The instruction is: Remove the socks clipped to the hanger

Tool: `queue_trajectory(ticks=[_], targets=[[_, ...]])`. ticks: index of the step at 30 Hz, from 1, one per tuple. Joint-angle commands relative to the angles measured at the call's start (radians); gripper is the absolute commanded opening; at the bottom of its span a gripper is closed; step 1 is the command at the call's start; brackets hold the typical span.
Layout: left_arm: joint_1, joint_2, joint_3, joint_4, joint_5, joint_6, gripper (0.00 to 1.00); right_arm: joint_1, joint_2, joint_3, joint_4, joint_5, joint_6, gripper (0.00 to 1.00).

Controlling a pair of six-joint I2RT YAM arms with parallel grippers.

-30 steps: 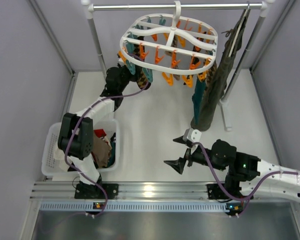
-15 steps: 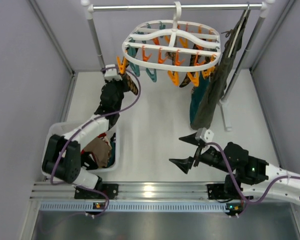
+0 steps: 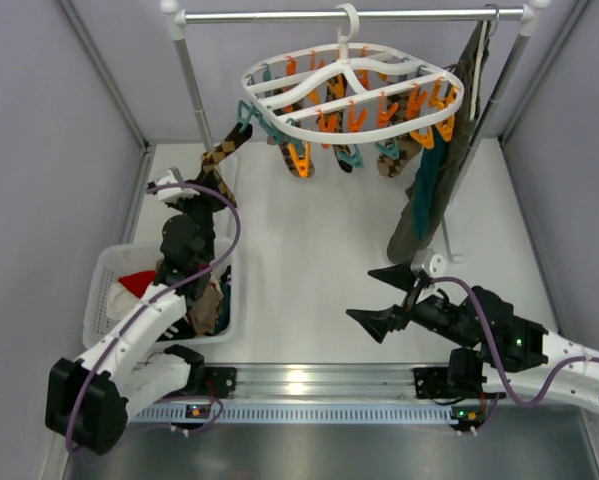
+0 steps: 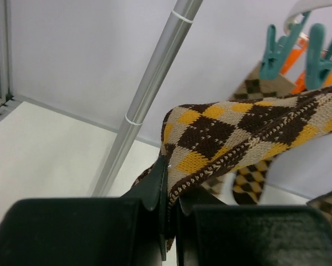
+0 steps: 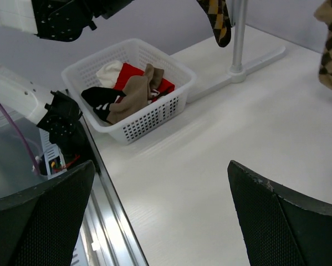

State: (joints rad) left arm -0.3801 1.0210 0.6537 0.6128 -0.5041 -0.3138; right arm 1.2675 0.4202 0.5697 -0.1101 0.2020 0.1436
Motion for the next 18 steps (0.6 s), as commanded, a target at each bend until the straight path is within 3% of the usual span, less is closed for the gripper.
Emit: queue_trajectory(ticks=[1,6,12,18], targets=[[0.000,-0.081,-0.049,-0.018,0.057,-0.051,0.00,-0.005,0.008,0.058,0.001,0.053,0.037,0.99],[-0.095,-0.173,-0.103,-0.016,0.069,-0.024,0.00,-0.003,0.069,0.139,-0.031,0.204,0.088,0.99],[-0.299,-0.223,-0.131,-0.015,-0.008,0.018,0.00,-0.005,0.161,0.249,-0.063,0.232,0.108,1.00],[-0.477,-0.116,-0.094,-0.012,-0.143,0.082,0.00,-0.005,0.296,0.409,-0.153,0.272,0.132,0.99]])
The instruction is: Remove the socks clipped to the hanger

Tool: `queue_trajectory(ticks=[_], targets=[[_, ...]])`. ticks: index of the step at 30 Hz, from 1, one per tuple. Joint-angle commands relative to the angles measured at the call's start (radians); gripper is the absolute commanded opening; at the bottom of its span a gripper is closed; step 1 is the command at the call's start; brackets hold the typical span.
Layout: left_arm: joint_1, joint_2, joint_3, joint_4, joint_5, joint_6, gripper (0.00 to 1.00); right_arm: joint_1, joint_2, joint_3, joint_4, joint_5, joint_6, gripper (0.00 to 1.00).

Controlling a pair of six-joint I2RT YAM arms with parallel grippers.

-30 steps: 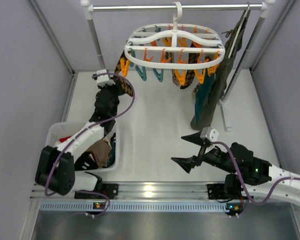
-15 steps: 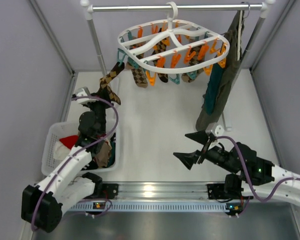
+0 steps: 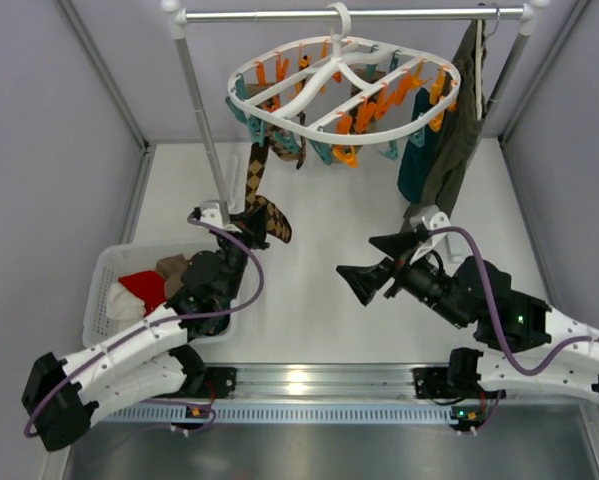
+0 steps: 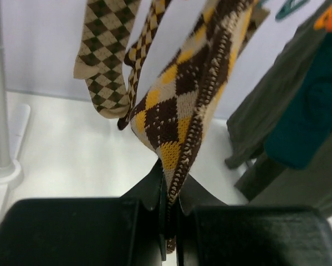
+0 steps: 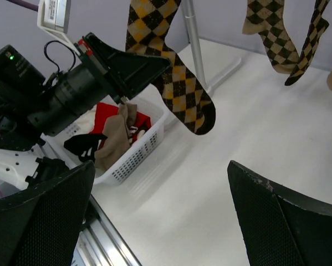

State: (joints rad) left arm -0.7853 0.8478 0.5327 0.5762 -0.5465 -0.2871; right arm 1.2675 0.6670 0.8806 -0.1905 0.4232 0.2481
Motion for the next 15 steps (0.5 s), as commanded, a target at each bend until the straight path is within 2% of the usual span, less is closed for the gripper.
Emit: queue_trajectory(ticks=[1,5,8,15], targets=[[-0.098,0.074,0.036,0.027,-0.128,0.068,0.00,-0.005,0.086,0.121,-0.084,0.055,0.033,0.98],[-0.224,0.164,0.093,0.034,-0.214,0.106,0.00,-0.005,0.172,0.254,-0.127,0.075,0.049,0.90],[-0.267,0.229,0.133,0.033,-0.262,0.123,0.00,-0.005,0.246,0.348,-0.155,0.091,0.052,0.87],[-0.311,0.339,0.196,0.053,-0.270,0.138,0.00,-0.003,0.405,0.555,-0.184,0.183,-0.010,0.79]])
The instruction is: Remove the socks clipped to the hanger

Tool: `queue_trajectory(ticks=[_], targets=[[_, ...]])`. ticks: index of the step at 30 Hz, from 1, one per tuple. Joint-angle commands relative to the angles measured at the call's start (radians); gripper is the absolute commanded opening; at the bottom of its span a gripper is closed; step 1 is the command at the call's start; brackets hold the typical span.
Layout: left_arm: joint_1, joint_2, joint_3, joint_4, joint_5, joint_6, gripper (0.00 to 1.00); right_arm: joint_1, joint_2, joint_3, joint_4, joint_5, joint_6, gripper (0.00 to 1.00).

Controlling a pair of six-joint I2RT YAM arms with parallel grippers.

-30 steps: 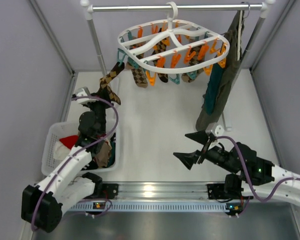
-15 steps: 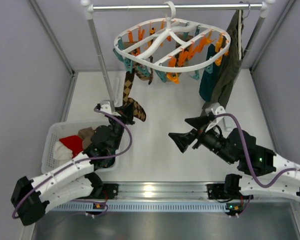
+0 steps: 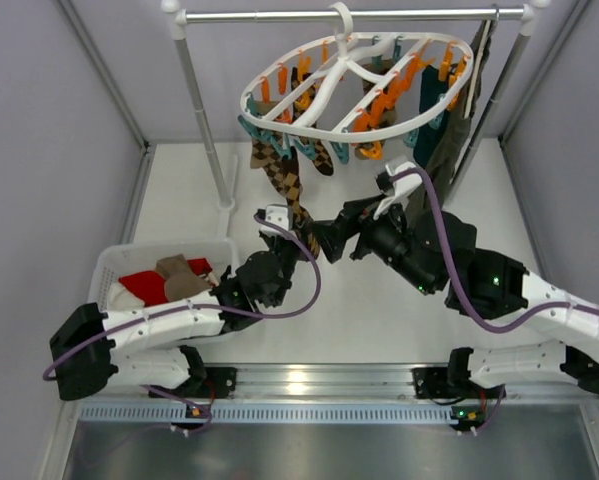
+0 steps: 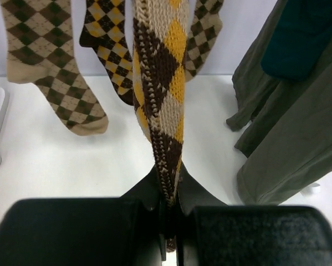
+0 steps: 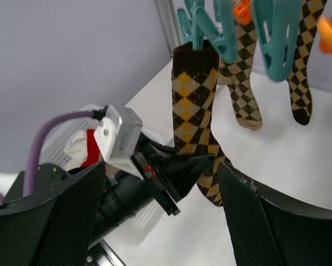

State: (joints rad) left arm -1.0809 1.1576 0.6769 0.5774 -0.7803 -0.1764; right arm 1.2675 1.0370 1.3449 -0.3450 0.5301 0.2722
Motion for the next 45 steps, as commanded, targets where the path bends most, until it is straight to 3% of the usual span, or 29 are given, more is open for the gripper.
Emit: queue_trajectory(ticks=[1,10,14,19,23,32,45], targets=[[-0.019,0.043,0.071,0.056,-0.040,0.035,0.00,-0.005,0.067,0.138,-0.031,0.079,-0.045,0.77],[-0.037,0.139,0.107,0.136,-0.071,0.107,0.00,-0.005,0.340,0.498,-0.144,0.103,-0.183,0.67],[-0.037,0.151,0.105,0.154,-0.063,0.130,0.00,-0.005,0.469,0.647,-0.163,0.183,-0.261,0.62],[-0.037,0.160,0.116,0.154,-0.063,0.138,0.00,-0.043,0.679,0.917,-0.276,0.247,-0.364,0.63],[-0.039,0.152,0.115,0.153,-0.057,0.130,0.00,-0.078,0.727,0.938,-0.266,0.336,-0.376,0.61],[-0.039,0.157,0.125,0.151,-0.048,0.147,0.00,-0.155,0.745,0.904,-0.255,0.349,-0.355,0.58],[-0.039,0.182,0.141,0.151,-0.059,0.167,0.00,-0.152,0.620,0.774,-0.235,0.240,-0.292,0.58]])
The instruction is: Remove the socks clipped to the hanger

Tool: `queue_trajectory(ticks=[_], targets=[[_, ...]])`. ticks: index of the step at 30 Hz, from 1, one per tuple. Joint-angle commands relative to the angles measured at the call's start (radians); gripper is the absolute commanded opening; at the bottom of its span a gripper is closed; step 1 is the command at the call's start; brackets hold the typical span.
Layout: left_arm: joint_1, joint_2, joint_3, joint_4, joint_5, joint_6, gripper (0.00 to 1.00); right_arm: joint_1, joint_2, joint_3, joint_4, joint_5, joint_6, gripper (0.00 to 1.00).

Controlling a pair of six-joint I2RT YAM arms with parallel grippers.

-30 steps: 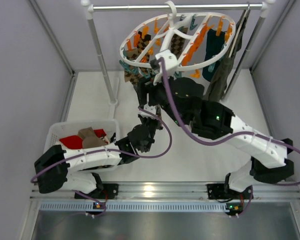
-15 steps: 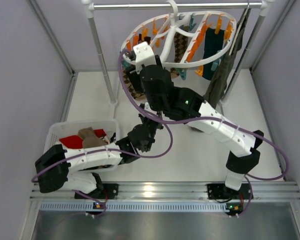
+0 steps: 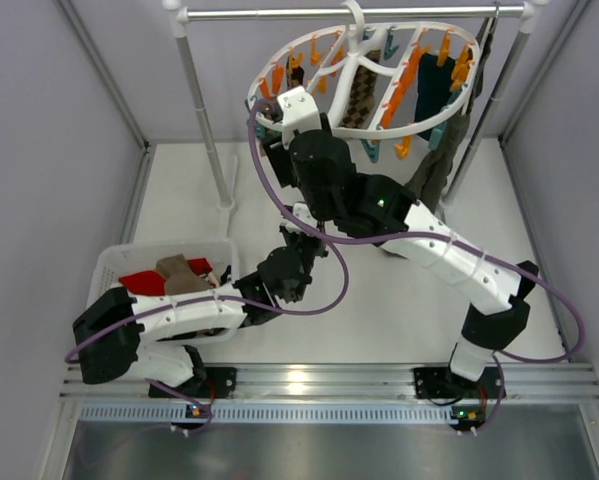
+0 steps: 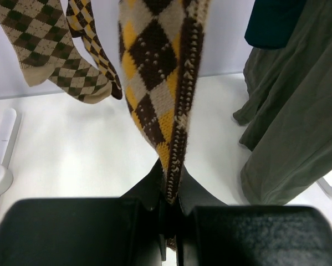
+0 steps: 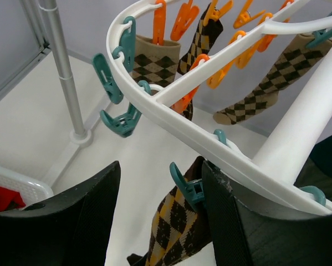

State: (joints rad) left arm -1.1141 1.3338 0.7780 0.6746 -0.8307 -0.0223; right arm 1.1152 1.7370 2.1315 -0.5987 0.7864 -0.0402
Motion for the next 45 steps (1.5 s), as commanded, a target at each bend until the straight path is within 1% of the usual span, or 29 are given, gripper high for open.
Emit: queue_trajectory(ticks=[1,5,6,13,17,20,25,30,35,45], targets=[[-0.006,0.005,0.040,0.054,-0.007,0.013,0.00,0.000,-0.083,-0.021,0.022,-0.016,0.017,0.58],[-0.006,0.008,0.043,0.056,-0.016,0.013,0.00,0.009,-0.113,-0.045,0.034,-0.041,0.022,0.58],[-0.004,0.010,0.043,0.056,-0.018,0.039,0.00,0.011,-0.117,-0.045,0.034,-0.041,0.020,0.58],[-0.004,0.010,0.050,0.056,-0.042,0.070,0.00,0.012,-0.136,-0.062,0.020,-0.055,0.017,0.60],[-0.004,0.001,0.046,0.056,-0.044,0.073,0.00,0.012,-0.140,-0.058,0.007,-0.049,0.014,0.61],[-0.003,0.004,0.044,0.056,-0.047,0.078,0.00,0.012,-0.162,-0.091,0.036,-0.062,0.013,0.61],[-0.001,0.018,0.050,0.056,-0.050,0.082,0.00,0.012,-0.163,-0.094,0.011,-0.064,0.013,0.64],[0.002,0.022,0.047,0.056,-0.048,0.081,0.00,0.012,-0.200,-0.123,0.014,-0.099,0.025,0.66],[0.005,0.022,0.043,0.056,-0.045,0.073,0.00,0.012,-0.231,-0.145,0.017,-0.098,0.025,0.67],[0.005,0.025,0.043,0.056,-0.024,0.070,0.00,-0.015,-0.189,-0.120,0.010,-0.150,0.026,0.68]])
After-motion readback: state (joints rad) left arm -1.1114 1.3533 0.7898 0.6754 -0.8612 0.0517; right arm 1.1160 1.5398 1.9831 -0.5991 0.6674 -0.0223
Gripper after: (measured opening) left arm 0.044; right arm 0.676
